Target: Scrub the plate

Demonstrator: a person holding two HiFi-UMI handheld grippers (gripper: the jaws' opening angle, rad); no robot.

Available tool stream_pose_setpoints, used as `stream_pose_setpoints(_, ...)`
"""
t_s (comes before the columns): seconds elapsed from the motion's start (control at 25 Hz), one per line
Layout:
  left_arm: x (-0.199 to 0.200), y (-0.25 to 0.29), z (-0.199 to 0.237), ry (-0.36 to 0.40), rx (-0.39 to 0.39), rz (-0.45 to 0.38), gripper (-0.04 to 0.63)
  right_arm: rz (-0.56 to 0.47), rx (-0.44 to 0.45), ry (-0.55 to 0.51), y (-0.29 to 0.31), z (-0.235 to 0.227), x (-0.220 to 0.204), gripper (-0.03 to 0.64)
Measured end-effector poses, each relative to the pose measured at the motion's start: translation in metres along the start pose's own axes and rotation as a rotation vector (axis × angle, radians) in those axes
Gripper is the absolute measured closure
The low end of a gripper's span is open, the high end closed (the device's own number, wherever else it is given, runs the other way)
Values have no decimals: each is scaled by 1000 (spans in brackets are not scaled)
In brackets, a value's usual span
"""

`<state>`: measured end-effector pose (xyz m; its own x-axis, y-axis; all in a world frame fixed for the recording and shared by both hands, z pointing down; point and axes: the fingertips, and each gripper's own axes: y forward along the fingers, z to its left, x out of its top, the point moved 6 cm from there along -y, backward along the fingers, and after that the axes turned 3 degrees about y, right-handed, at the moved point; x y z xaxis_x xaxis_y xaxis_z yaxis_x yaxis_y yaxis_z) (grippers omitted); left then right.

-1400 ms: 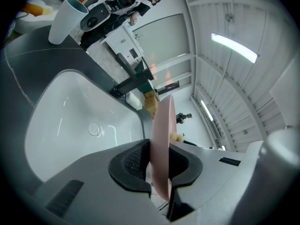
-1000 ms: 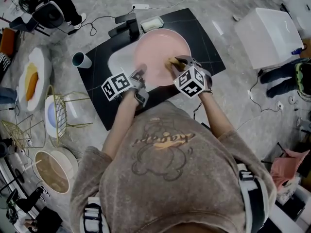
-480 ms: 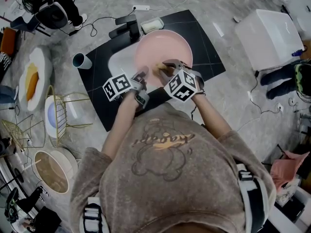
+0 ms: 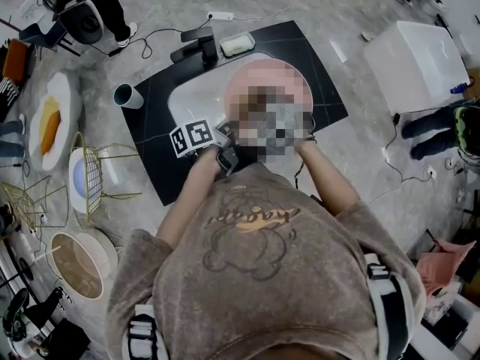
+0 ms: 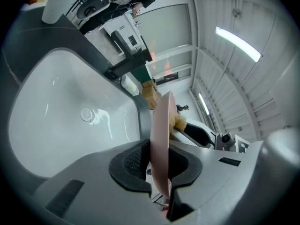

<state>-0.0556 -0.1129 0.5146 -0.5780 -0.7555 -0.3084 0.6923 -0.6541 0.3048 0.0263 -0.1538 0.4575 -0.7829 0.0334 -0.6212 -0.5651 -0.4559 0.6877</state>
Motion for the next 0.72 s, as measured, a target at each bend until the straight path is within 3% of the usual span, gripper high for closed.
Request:
stream_pose_setpoints(0.2, -12, 11, -6, 4, -11, 48, 540, 16, -36, -57, 6, -16, 7, 531)
stream_pose_setpoints(0.72, -13, 9, -6, 4, -5, 51, 541, 78, -180, -91, 9, -67, -4, 529)
